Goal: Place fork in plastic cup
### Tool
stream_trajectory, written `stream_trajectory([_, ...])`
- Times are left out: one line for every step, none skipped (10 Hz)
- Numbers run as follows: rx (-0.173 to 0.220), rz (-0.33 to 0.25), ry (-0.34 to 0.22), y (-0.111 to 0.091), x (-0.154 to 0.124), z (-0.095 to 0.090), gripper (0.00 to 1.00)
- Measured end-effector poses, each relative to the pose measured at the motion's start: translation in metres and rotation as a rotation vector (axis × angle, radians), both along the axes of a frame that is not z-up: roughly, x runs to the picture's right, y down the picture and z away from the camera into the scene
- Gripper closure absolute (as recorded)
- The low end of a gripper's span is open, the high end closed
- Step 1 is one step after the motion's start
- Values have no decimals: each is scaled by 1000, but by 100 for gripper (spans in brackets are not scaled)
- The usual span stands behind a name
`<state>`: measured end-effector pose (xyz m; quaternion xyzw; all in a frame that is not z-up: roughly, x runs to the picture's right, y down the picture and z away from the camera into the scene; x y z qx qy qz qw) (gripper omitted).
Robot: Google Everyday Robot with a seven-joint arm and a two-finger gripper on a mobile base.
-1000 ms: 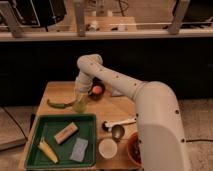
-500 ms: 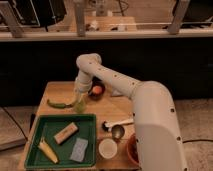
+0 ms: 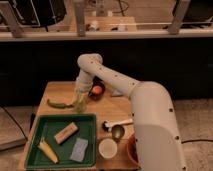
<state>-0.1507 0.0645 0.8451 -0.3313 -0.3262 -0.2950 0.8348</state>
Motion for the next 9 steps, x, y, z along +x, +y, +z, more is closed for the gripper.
stream_trajectory([0, -2, -2, -1, 0, -1, 34])
stream_trajectory([0, -5, -3, 0, 0, -1, 26])
stream_trajectory([0, -9, -5, 0, 1, -1, 21])
stream_trajectory([2, -15, -13, 1, 1, -2, 20])
stream_trajectory([8, -14, -21, 0, 3, -3, 20])
stream_trajectory([11, -9, -24, 0, 4, -3, 20])
stream_trajectory([13, -3, -26, 1, 6, -3, 20])
stream_trajectory([15, 3, -26, 1, 7, -3, 20])
stream_trajectory([17, 17, -24, 0, 11, -3, 20])
